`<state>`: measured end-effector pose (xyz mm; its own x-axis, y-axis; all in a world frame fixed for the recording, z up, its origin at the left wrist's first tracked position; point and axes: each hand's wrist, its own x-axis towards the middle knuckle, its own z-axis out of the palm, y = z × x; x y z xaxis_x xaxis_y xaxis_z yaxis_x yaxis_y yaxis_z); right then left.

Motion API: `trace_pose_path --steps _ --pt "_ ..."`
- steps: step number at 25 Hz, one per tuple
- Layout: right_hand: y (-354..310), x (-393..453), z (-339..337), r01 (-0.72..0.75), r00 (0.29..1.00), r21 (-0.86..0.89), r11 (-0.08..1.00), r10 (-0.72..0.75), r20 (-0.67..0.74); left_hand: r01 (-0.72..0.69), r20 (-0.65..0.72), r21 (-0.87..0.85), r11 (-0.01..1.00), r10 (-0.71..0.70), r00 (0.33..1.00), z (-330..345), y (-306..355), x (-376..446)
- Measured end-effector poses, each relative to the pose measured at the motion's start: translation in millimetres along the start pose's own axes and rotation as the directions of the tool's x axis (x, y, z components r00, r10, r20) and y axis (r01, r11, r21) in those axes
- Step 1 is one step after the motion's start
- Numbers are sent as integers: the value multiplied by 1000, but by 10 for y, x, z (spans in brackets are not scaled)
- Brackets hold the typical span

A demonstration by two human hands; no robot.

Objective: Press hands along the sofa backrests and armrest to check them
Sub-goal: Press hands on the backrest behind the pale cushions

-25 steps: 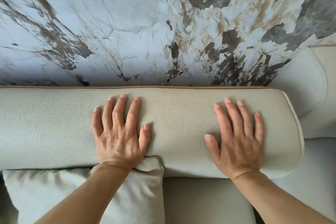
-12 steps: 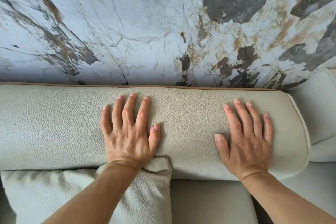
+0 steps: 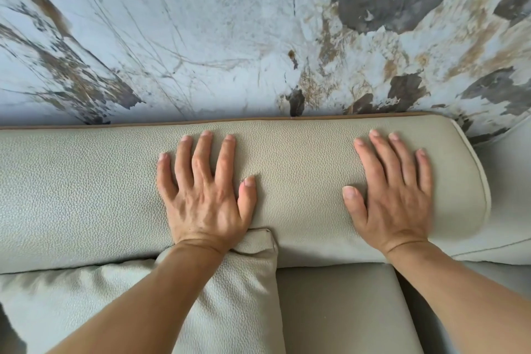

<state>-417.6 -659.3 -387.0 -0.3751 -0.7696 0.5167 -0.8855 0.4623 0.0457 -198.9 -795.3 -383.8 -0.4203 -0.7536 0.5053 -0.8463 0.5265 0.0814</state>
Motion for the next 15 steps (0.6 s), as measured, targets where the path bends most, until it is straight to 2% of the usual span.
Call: trace_pose_path --steps 15 --pt "11 77 96 25 998 18 1000 -24 -64 -5 17 -23 1000 5 1000 50 7 66"
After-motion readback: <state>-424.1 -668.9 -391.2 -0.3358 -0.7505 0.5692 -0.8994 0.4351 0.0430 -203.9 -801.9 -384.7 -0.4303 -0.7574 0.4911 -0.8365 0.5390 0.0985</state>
